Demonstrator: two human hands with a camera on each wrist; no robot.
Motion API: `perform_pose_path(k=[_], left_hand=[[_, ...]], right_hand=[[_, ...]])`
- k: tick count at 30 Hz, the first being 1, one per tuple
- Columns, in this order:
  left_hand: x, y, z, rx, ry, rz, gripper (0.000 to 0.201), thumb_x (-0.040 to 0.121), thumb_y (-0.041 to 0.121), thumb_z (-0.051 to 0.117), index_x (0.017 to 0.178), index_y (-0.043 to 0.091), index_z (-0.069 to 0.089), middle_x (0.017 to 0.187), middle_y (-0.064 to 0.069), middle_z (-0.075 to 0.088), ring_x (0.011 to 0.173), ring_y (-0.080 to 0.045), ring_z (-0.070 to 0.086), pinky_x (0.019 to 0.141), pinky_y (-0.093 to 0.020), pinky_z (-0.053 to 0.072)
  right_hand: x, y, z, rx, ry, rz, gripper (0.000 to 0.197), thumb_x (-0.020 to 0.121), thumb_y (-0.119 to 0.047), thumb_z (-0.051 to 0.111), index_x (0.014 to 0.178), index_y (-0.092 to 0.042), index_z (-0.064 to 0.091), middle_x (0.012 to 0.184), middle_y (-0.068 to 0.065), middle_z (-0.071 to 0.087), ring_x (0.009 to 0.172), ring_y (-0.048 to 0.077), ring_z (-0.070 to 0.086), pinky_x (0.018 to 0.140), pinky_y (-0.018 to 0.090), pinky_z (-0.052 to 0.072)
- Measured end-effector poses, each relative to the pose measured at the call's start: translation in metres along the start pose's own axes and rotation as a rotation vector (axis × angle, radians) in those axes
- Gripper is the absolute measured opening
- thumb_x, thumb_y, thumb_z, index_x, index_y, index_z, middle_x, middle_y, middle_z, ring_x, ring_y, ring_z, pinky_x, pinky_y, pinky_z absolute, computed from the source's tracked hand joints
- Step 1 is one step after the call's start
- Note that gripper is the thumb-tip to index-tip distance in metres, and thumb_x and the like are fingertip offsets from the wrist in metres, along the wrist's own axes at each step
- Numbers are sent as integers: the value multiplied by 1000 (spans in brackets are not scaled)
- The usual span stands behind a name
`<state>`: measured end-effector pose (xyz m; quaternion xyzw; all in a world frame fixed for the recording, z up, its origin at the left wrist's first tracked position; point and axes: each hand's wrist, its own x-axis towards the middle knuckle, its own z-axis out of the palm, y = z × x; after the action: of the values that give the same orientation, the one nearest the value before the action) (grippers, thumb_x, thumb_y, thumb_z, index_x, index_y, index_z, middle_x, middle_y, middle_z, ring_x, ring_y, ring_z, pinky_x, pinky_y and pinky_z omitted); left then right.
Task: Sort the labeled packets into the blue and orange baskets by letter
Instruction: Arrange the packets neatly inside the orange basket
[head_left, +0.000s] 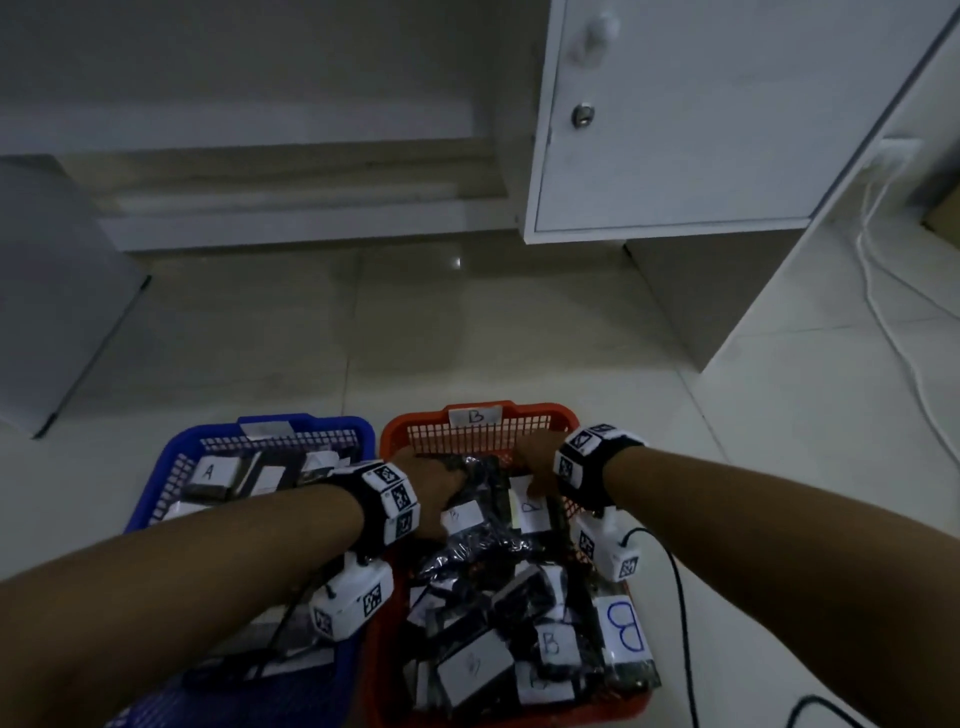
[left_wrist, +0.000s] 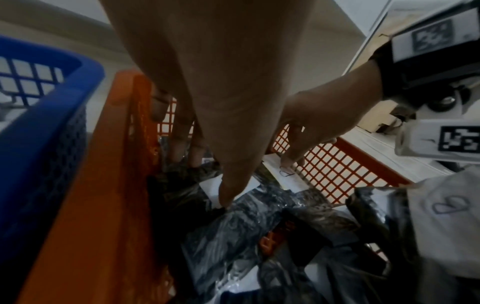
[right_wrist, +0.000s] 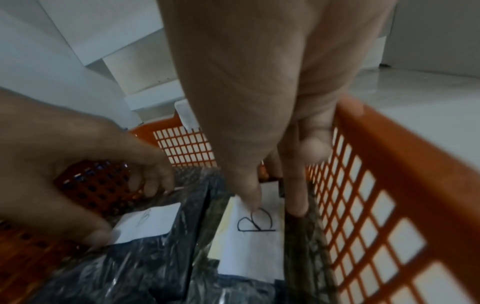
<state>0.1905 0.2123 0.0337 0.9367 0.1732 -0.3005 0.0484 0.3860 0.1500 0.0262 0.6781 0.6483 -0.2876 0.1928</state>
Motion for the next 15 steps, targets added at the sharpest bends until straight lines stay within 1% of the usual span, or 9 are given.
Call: perform_pose_path(k=[2, 4, 6, 7, 9, 10, 11, 13, 15], left_hand=[[7, -3, 6, -49, 45, -9, 52, 82, 50, 67, 118, 15, 52, 109, -8, 64, 94, -27, 62, 85, -38, 49], [15, -5, 13, -78, 65, -32, 72, 75, 60, 68, 129, 18, 45, 115, -7, 62, 100, -28, 61, 90, -42, 45], [22, -5, 21, -79, 97, -53, 87, 67, 70, 65, 134, 21, 41, 120, -4, 61, 105, -28, 60, 93, -46, 39], [24, -5, 24, -74, 109, -58, 88, 66, 72, 65, 134, 21, 42, 121, -4, 61, 106, -28, 60, 94, -47, 37], [26, -5, 27, -76, 105, -61, 82, 69, 70, 67, 130, 20, 46, 121, -4, 60, 107, -27, 59, 95, -46, 36], [25, -5, 26, -88, 103, -63, 81, 70, 69, 69, 130, 19, 47, 121, -4, 60, 107, -26, 58, 95, -45, 36], [25, -5, 24, -97, 109, -65, 81, 71, 68, 70, 130, 19, 47, 122, -3, 59, 108, -26, 58, 96, -45, 37], [26, -6, 23, -104, 102, -79, 77, 73, 63, 72, 131, 18, 47, 124, -4, 55, 109, -27, 56, 96, -47, 37], [28, -6, 24, -108, 95, -91, 75, 73, 59, 73, 131, 19, 46, 126, -6, 53, 109, -29, 55, 95, -48, 37]], right_hand=[[1, 2, 4, -9, 28, -19, 34, 87, -14, 73, 119, -10, 62, 110, 9, 68, 98, 28, 67, 88, 41, 57], [5, 3, 7, 1, 63, -34, 29, 86, -10, 73, 113, -16, 64, 102, 4, 68, 91, 26, 68, 83, 39, 59], [6, 5, 4, 49, 102, -35, 28, 86, -11, 72, 111, -20, 63, 98, 1, 68, 86, 24, 69, 79, 37, 61], [6, 5, 1, 82, 128, -12, 28, 87, -14, 72, 113, -20, 62, 98, 1, 69, 84, 22, 70, 77, 34, 61], [5, 6, -10, 108, 194, 36, 29, 86, -16, 75, 111, -16, 62, 94, 1, 71, 73, 19, 69, 65, 26, 58], [5, 7, -15, 96, 217, 43, 29, 85, -14, 76, 109, -14, 62, 95, 4, 72, 71, 19, 68, 61, 25, 54], [5, 8, -18, 91, 235, 42, 29, 85, -12, 76, 109, -13, 61, 96, 6, 72, 71, 20, 67, 60, 24, 52], [6, 8, -18, 69, 285, 49, 25, 87, -13, 72, 109, -13, 60, 100, 9, 70, 75, 22, 67, 62, 25, 51], [4, 7, -16, 9, 341, 67, 19, 92, -14, 64, 110, -9, 60, 105, 13, 68, 84, 27, 68, 69, 29, 52]])
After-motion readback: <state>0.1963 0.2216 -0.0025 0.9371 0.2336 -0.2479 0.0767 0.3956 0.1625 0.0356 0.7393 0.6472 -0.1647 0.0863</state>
